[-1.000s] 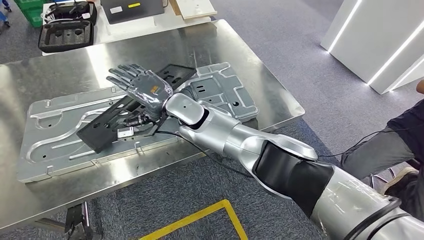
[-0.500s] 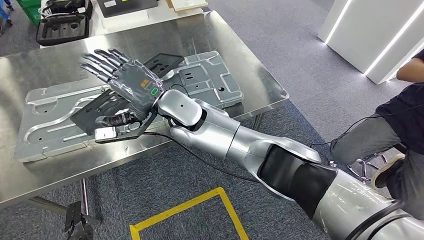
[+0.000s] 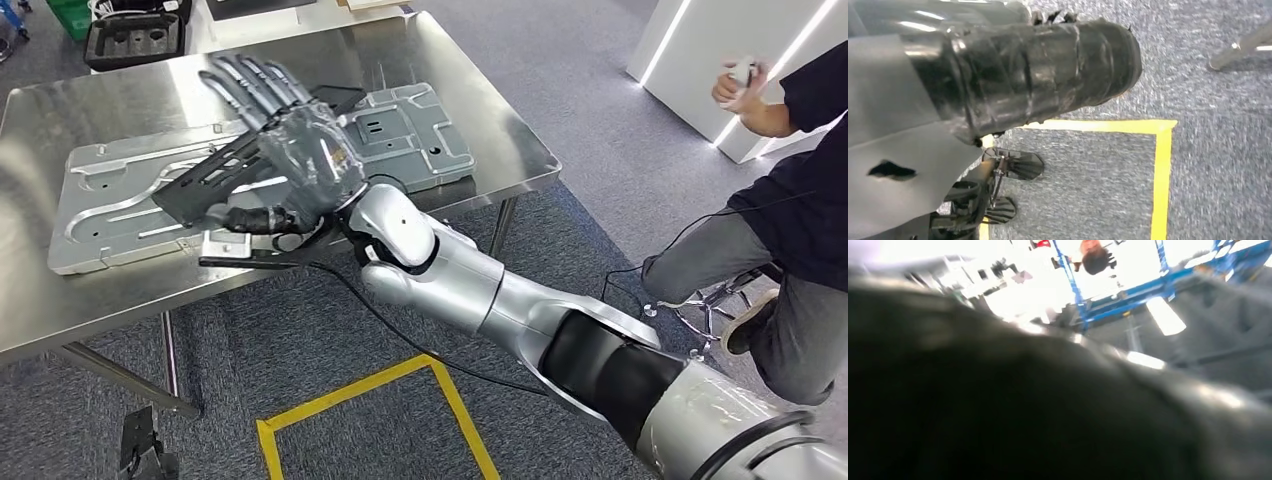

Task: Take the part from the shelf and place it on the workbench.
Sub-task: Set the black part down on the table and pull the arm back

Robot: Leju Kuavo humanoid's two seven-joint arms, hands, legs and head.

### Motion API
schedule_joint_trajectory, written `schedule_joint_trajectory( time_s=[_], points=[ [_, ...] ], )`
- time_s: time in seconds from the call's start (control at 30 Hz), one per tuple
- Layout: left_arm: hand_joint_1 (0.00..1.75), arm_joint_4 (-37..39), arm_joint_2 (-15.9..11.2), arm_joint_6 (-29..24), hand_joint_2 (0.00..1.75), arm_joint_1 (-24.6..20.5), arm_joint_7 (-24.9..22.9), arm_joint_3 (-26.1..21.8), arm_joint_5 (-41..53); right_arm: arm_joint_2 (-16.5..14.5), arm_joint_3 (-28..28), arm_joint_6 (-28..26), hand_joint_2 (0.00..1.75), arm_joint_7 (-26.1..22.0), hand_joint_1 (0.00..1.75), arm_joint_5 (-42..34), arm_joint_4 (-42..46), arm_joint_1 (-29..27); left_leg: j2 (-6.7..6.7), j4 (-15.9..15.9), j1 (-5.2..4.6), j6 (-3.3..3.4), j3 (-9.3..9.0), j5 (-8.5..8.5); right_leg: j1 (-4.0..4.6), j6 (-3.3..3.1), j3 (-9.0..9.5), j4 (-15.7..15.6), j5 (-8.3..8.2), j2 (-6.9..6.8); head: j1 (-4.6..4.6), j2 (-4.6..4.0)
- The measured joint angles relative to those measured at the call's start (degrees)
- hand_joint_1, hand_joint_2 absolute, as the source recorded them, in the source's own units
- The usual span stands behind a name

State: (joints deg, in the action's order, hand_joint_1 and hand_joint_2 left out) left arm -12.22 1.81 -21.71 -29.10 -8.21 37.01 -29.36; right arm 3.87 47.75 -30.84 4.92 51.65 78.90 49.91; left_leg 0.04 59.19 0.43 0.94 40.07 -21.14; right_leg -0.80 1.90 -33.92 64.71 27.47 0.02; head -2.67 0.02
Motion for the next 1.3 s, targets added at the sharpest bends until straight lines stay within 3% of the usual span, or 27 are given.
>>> schedule_joint_trajectory(
  time_s=[0.07, 0.2, 0.23, 0.3, 0.37, 0.4, 0.47, 0.53, 0.57, 0.6, 0.63, 0.7, 0.73, 0.77, 0.83, 0.87, 0.9, 0.93, 0.97, 1.0, 1.03, 1.1, 1.17, 1.2, 1.23, 1.3],
  points=[
    [0.00, 0.00, -0.15, -0.19, 0.00, 0.04, 0.20, -0.03, -0.28, 0.40, -0.99, -1.71, 0.00, 0.51, 0.00, -1.23, 1.45, -1.02, -0.09, 0.14, -0.12, -0.36, 0.40, 0.40, 0.26, -0.22, 3.04, -4.93, 2.36, 0.10, 0.00, 0.00],
    [0.00, 0.00, -0.26, -0.33, 0.00, 0.05, 0.36, -0.05, -0.47, 0.70, -1.69, -2.68, 0.00, 0.71, 0.00, -2.09, 2.13, -1.84, -0.10, -0.04, -0.04, -0.53, 0.38, 0.78, 0.31, -0.46, 3.03, -5.52, 2.46, 0.20, 0.11, 0.00],
    [0.00, 0.01, -0.55, -0.46, 0.00, 0.35, 0.63, -0.31, -0.83, 1.28, -3.39, -4.30, 0.00, 0.51, 0.00, -4.36, 3.42, -3.97, -0.17, -0.41, 0.06, -0.80, 0.47, 1.32, 0.30, -0.88, 2.74, -5.72, 1.86, 0.13, 0.12, 0.00],
    [0.00, 0.04, -1.45, -0.68, 0.00, 1.70, 1.62, -1.45, -2.06, 2.85, -12.05, -7.70, 0.00, -3.04, 0.00, -12.72, 9.00, -13.69, -0.19, 5.30, 0.31, -1.58, 1.97, -4.39, 0.42, -2.20, 0.90, -6.04, -0.63, -0.06, 0.15, 0.00],
    [0.00, 0.07, -2.34, -0.69, 0.00, 2.97, 2.43, -2.84, -3.31, 3.68, -22.67, -8.98, 0.00, -7.40, 0.00, -20.76, 13.81, -24.21, -0.13, 13.69, 0.35, -1.82, 2.85, -10.76, 0.79, -3.11, -1.43, -6.14, -2.91, -0.32, 0.18, 0.00],
    [0.00, 0.07, -2.69, -0.68, 0.00, 3.30, 2.58, -3.33, -3.75, 3.69, -26.45, -8.98, 0.00, -7.94, 0.00, -23.07, 14.29, -27.51, -0.14, 14.78, 0.17, -1.54, 1.82, -10.13, 1.00, -3.15, -2.21, -6.05, -3.44, -0.43, 0.18, 0.00],
    [0.00, 0.07, -3.57, -0.61, 0.00, 4.21, 2.76, -3.95, -4.68, 3.65, -33.62, -8.98, 0.00, -9.21, 0.00, -28.78, 13.32, -33.74, -0.20, 11.72, -0.46, -0.45, -2.76, -7.40, 1.34, -3.20, -3.68, -5.78, -4.41, -0.56, 0.18, 0.00],
    [0.00, 0.05, -4.59, -0.47, 0.00, 4.74, 2.92, -4.52, -5.31, 3.65, -39.97, -8.97, 0.00, -14.23, 0.00, -36.11, 9.63, -38.42, -0.27, 4.15, -1.11, 0.94, -8.62, -7.90, 1.52, -3.04, -4.72, -5.63, -5.37, -0.67, 0.14, 0.00],
    [0.00, 0.05, -5.06, -0.40, 0.00, 4.81, 2.98, -4.91, -5.53, 3.63, -42.91, -8.96, 0.00, -17.86, 0.00, -39.12, 6.75, -40.02, -0.30, 1.01, -1.36, 1.39, -10.46, -8.82, 1.44, -2.83, -4.99, -5.77, -5.97, -0.77, 0.13, 0.00],
    [0.00, 0.04, -5.45, -0.37, 0.00, 4.86, 3.01, -5.29, -5.73, 3.62, -45.66, -8.96, 0.00, -21.55, 0.00, -41.06, 3.40, -41.24, -0.33, -1.16, -1.56, 1.75, -11.38, -9.50, 1.26, -2.52, -5.12, -6.06, -6.61, -0.87, 0.12, 0.00],
    [0.00, 0.04, -5.72, -0.34, 0.00, 5.03, 3.04, -5.60, -5.97, 3.60, -48.29, -8.93, 0.00, -25.08, 0.00, -42.02, -0.26, -42.16, -0.35, -2.39, -1.70, 1.95, -11.56, -9.15, 1.08, -2.17, -5.11, -6.54, -7.33, -0.94, 0.13, 0.00],
    [0.00, 0.05, -6.04, -0.28, 0.00, 5.71, 3.01, -5.92, -6.32, 3.49, -53.23, -8.80, 0.00, -30.81, 0.00, -42.40, -7.67, -43.46, -0.28, -4.06, -1.64, 2.43, -11.35, -7.11, 0.90, -1.44, -5.26, -7.38, -7.55, -0.72, 0.15, 0.00],
    [0.00, 0.06, -6.10, -0.23, 0.00, 6.03, 2.96, -6.05, -6.49, 3.43, -55.54, -8.70, 0.00, -32.85, 0.00, -42.73, -11.04, -43.91, -0.20, -4.89, -1.47, 2.61, -11.02, -5.87, 0.83, -1.11, -5.71, -6.73, -5.99, -0.48, 0.12, 0.00],
    [0.00, 0.07, -6.13, -0.16, 0.00, 6.23, 2.92, -6.21, -6.59, 3.36, -57.60, -8.59, 0.00, -34.54, 0.00, -43.24, -14.23, -44.19, -0.12, -5.41, -1.29, 2.68, -10.43, -4.75, 0.67, -0.75, -6.48, -4.80, -3.28, -0.24, 0.11, 0.00],
    [0.00, 0.06, -6.21, -0.04, 0.00, 6.32, 2.86, -6.57, -6.73, 3.19, -60.98, -8.41, 0.00, -37.15, 0.00, -44.58, -20.72, -44.22, -0.01, -5.47, -1.09, 2.67, -8.51, -3.10, 0.11, 0.05, -8.18, 2.01, 2.54, -0.07, 0.05, 0.00],
    [0.00, 0.06, -6.25, 0.01, 0.00, 6.34, 2.82, -6.72, -6.75, 3.02, -62.55, -8.36, 0.00, -38.00, 0.00, -45.11, -24.42, -44.10, 0.01, -5.28, -0.94, 2.48, -7.46, -2.43, -0.25, 0.51, -8.55, 5.35, 3.65, -0.08, 0.05, 0.00],
    [0.00, 0.05, -6.26, 0.05, 0.00, 6.39, 2.73, -6.80, -6.78, 2.81, -64.12, -8.32, 0.00, -38.27, 0.00, -45.49, -27.91, -44.07, 0.01, -4.99, -0.74, 2.21, -6.37, -1.83, -0.66, 1.00, -8.24, 7.47, 3.18, -0.09, 0.04, 0.00],
    [0.00, 0.05, -6.26, 0.10, 0.00, 6.51, 2.65, -6.85, -6.79, 2.56, -65.70, -8.26, 0.00, -37.96, 0.00, -45.58, -31.10, -44.12, 0.00, -4.53, -0.48, 1.85, -5.17, -1.29, -1.13, 1.52, -7.12, 7.96, 1.71, -0.09, 0.04, 0.00],
    [0.00, 0.05, -6.29, 0.17, 0.00, 6.63, 2.57, -6.87, -6.81, 2.34, -66.99, -8.18, 0.00, -37.28, 0.00, -45.44, -33.81, -44.15, 0.01, -3.85, -0.19, 1.38, -3.90, -0.81, -1.65, 2.09, -5.02, 6.53, 0.23, -0.11, 0.04, 0.00],
    [0.00, 0.05, -6.47, 0.23, 0.00, 6.69, 2.50, -6.90, -6.82, 2.11, -67.82, -8.03, 0.00, -36.50, 0.00, -45.23, -36.08, -44.11, 0.05, -3.03, -0.02, 0.88, -2.66, -0.49, -2.15, 2.63, -2.03, 3.57, -0.23, -0.11, 0.00, 0.00],
    [0.00, 0.04, -6.64, 0.32, 0.00, 6.65, 2.50, -6.92, -6.81, 1.94, -68.41, -7.89, 0.00, -35.84, 0.00, -44.97, -38.17, -43.96, 0.22, -2.11, 0.12, 0.34, -1.52, -0.25, -2.33, 2.81, 0.95, -0.30, 0.51, 0.02, -0.08, 0.00],
    [0.00, 0.03, -7.09, 0.76, 0.00, 6.43, 2.68, -6.97, -6.67, 1.39, -69.24, -7.52, 0.00, -35.00, 0.00, -44.74, -42.28, -43.72, 0.47, -0.97, 0.13, -0.63, -0.10, 0.50, -2.19, 2.16, 4.14, -5.32, 2.61, 0.23, -0.22, 0.00],
    [0.00, 0.02, -7.24, 2.57, 0.00, 7.64, 4.10, -6.98, -5.46, 0.85, -70.45, -7.50, 0.00, -33.87, 0.00, -45.04, -46.17, -43.87, 0.55, -0.88, 0.35, -1.36, 0.35, 1.32, -1.85, 0.75, 3.45, -5.77, 2.50, 0.21, -0.25, 0.00],
    [0.00, 0.02, -7.26, 4.10, 0.00, 9.06, 5.81, -6.90, -4.31, 0.66, -71.45, -7.71, 0.00, -33.06, 0.00, -45.21, -47.96, -44.02, 0.55, -0.51, 0.53, -1.58, 0.65, 0.58, -1.81, 0.09, 2.97, -5.63, 2.01, 0.18, -0.25, 0.00],
    [0.00, 0.02, -7.28, 5.59, 0.00, 10.94, 8.17, -6.75, -3.21, 0.48, -72.74, -8.07, 0.00, -32.15, 0.00, -45.21, -49.41, -44.12, 0.54, 0.75, 0.64, -1.79, 1.06, -1.37, -1.79, -0.56, 2.45, -5.59, 1.48, 0.19, -0.22, 0.00],
    [0.00, 0.04, -7.29, 7.85, 0.00, 15.02, 13.80, -6.43, -1.72, -0.12, -75.88, -8.54, 0.00, -29.86, 0.00, -44.51, -52.00, -44.06, 0.46, 6.63, 0.67, -1.91, 2.38, -7.83, -1.58, -1.56, 1.27, -5.61, 0.39, 0.54, -0.19, 0.00]
  ],
)
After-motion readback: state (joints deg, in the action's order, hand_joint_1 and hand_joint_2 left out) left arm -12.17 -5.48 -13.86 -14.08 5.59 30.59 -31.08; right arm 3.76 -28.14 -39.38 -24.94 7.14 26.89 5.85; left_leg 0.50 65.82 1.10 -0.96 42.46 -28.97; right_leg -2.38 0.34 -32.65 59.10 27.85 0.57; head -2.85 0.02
